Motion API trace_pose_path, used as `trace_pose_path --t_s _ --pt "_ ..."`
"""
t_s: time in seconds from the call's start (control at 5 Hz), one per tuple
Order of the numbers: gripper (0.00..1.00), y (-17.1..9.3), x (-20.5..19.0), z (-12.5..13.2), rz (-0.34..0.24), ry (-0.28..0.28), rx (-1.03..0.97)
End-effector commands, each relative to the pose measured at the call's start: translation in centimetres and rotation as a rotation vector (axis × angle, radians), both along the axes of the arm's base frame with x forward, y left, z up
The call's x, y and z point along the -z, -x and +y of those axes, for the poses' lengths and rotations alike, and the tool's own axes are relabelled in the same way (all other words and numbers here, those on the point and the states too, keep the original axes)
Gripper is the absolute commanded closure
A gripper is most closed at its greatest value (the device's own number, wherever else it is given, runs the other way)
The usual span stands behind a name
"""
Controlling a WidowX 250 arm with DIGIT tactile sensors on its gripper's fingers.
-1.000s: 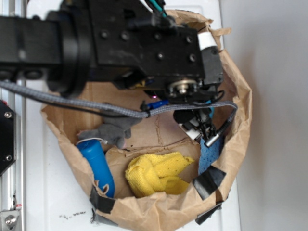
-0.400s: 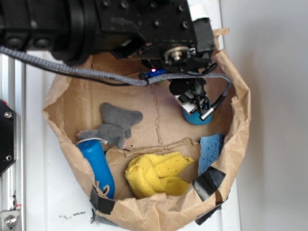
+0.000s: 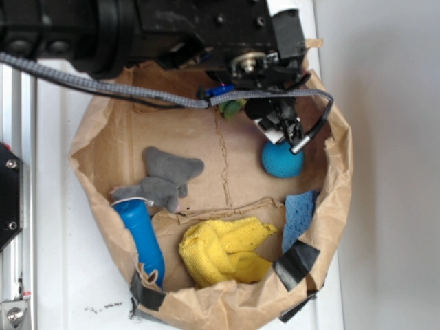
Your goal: Grab the green animal.
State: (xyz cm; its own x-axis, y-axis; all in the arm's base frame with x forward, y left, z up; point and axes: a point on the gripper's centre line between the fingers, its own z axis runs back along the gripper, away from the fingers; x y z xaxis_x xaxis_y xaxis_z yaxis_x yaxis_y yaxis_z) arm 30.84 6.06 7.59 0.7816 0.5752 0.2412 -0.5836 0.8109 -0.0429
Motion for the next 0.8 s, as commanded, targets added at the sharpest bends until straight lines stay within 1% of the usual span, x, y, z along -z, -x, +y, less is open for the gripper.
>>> trace_pose_path --t_s 0.0,0.2,0.4,0.6 --pt "0.00 -1.2 0.0 2.3 -0.093 -0.030 -0.017" --pt "0.00 -1.9 2.0 1.7 -0.101 -0.044 0.031" --pt "0.00 -2.4 4.7 0.6 0.035 0.087 0.106" --pt "0.00 -2.4 5.7 0.7 0.041 0.056 0.104"
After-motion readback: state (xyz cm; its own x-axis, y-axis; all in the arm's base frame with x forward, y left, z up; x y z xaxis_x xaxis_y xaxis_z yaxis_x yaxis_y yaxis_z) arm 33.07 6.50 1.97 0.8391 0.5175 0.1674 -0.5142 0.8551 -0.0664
